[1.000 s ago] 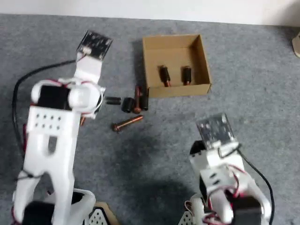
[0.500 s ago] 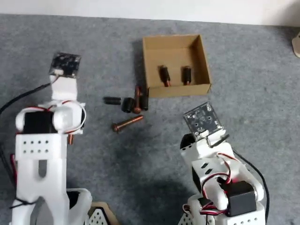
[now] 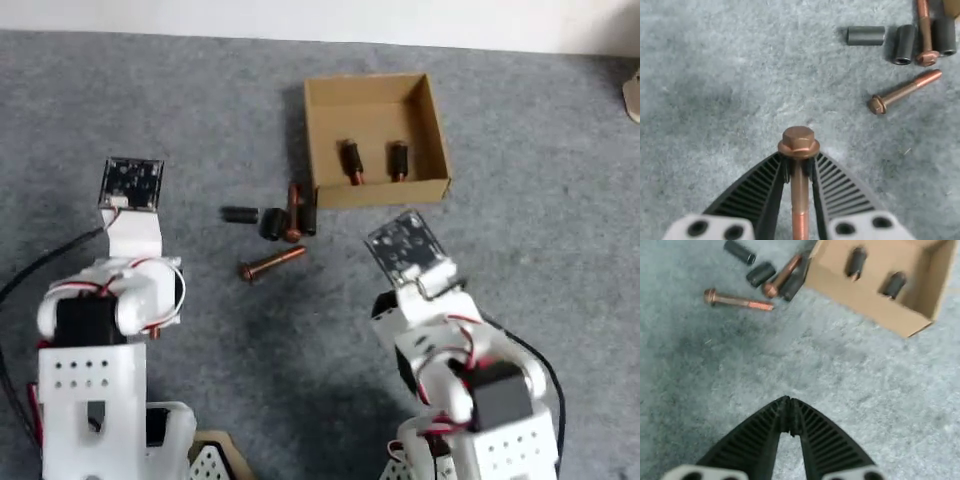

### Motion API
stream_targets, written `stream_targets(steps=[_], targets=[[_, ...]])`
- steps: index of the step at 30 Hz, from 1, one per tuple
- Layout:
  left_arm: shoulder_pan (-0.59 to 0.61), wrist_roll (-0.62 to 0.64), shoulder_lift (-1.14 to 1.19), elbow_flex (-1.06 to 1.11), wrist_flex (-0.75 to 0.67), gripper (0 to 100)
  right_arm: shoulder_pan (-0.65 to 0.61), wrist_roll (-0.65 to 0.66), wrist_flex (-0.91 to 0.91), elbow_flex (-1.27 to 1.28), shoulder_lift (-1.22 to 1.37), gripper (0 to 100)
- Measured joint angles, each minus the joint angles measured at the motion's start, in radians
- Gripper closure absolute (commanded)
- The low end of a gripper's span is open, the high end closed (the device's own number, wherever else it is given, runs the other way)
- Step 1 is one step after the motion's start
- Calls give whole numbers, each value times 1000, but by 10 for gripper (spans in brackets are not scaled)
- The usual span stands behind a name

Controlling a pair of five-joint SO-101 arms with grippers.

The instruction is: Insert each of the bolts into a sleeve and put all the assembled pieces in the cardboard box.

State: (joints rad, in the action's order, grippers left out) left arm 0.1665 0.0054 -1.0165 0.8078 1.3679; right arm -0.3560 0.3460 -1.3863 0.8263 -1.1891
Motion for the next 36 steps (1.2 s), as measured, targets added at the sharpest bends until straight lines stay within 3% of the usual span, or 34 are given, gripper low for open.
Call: stream_targets(steps=[16, 21, 30, 36], targets=[[285, 2, -198, 209, -35, 994, -160, 94, 72, -114, 437, 993], [301, 2, -198, 222, -37, 994, -186, 152, 74, -219, 572, 993], [301, 74, -198, 242, -37, 994, -255, 391, 74, -338, 726, 993], [327, 74, -198, 242, -37, 994, -292, 451, 78, -470, 832, 993]])
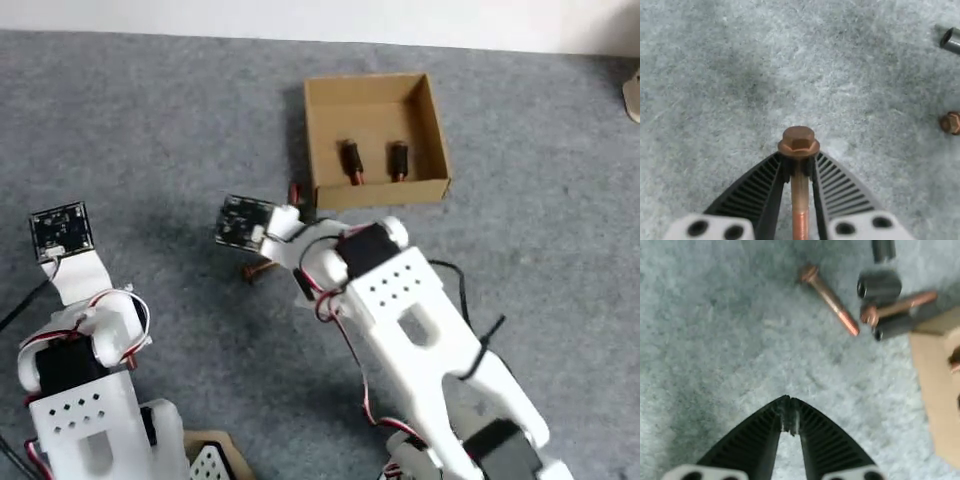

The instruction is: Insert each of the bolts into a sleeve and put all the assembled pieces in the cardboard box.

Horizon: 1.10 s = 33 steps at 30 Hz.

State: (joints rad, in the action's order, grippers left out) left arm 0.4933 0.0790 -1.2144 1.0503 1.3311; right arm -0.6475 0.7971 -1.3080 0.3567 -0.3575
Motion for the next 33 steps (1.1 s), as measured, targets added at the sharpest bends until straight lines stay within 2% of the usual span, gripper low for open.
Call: stream_targets(steps=[5, 9, 18, 24, 29, 33], targets=[[71, 0, 0, 0, 0, 994, -32, 14, 2, -155, 153, 989], [81, 0, 0, 0, 0, 994, -58, 20, 3, -284, 282, 986], [83, 0, 0, 0, 0, 994, -92, 20, 3, -473, 508, 835], [83, 0, 0, 15, 0, 994, -92, 20, 5, -502, 608, 821], [83, 0, 0, 32, 0, 994, -94, 20, 87, -535, 689, 821], [83, 0, 0, 32, 0, 994, -98, 20, 227, -539, 775, 821]])
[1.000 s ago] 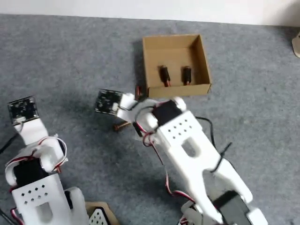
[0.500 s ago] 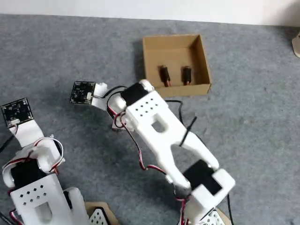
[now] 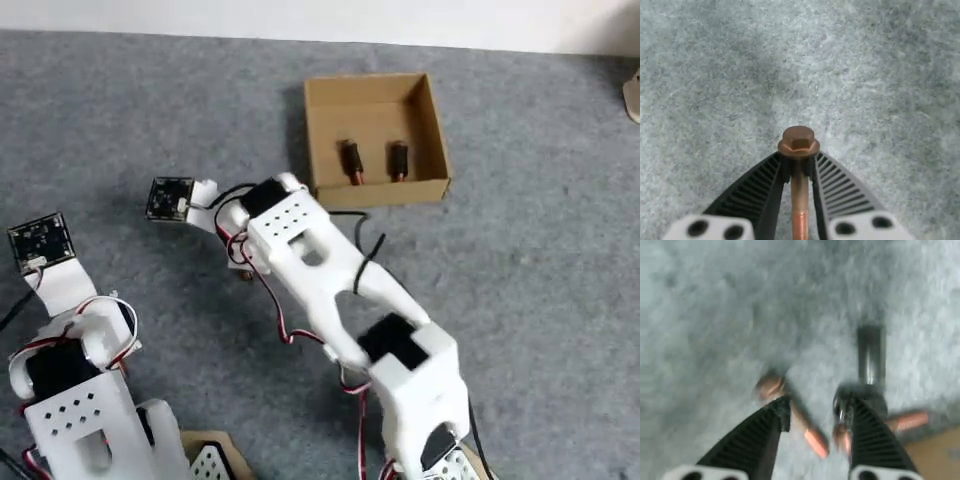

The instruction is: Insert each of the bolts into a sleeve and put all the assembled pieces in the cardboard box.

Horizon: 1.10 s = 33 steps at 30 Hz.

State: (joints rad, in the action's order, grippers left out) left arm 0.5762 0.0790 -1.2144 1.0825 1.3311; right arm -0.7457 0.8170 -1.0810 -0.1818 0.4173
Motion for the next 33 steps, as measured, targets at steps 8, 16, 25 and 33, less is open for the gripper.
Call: stream_targets(steps=[8, 16, 25, 33], targets=[[0, 0, 0, 0, 0, 994, -40, 0, 135, 2, 89, 817], [15, 0, 0, 0, 0, 994, -64, 0, 186, 0, 157, 817], [35, 0, 0, 2, -35, 994, -63, 2, 192, -31, 233, 817], [37, 0, -3, 21, -43, 994, -60, 3, 229, -31, 269, 817]])
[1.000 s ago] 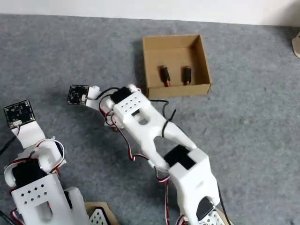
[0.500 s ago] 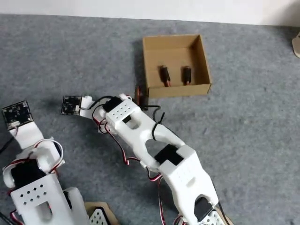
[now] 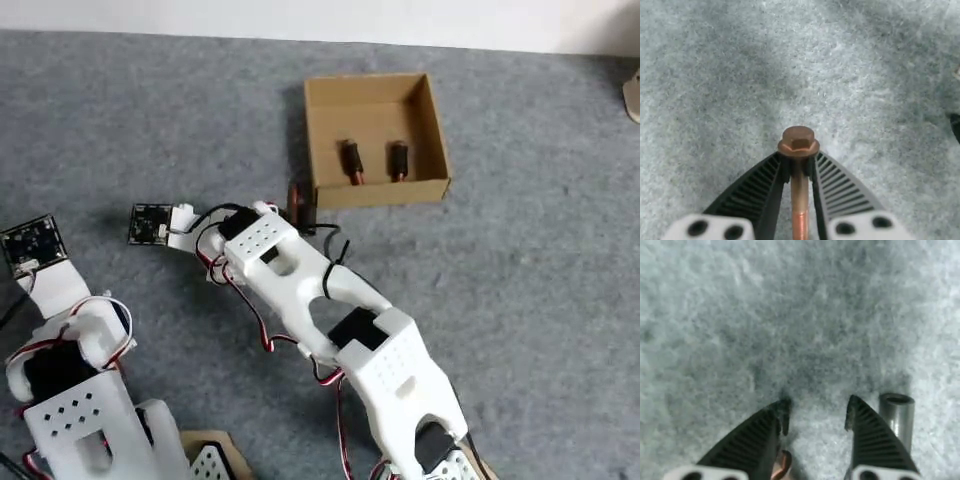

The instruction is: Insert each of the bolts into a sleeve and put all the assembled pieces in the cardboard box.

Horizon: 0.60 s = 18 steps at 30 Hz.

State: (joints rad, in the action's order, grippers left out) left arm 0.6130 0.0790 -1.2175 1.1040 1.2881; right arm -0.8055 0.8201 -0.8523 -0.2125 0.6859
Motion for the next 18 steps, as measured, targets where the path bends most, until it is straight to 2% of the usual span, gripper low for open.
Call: stream_targets(steps=[18], targets=[[-2, 0, -3, 34, -2, 994, 5, -5, -101, -5, -115, 817]])
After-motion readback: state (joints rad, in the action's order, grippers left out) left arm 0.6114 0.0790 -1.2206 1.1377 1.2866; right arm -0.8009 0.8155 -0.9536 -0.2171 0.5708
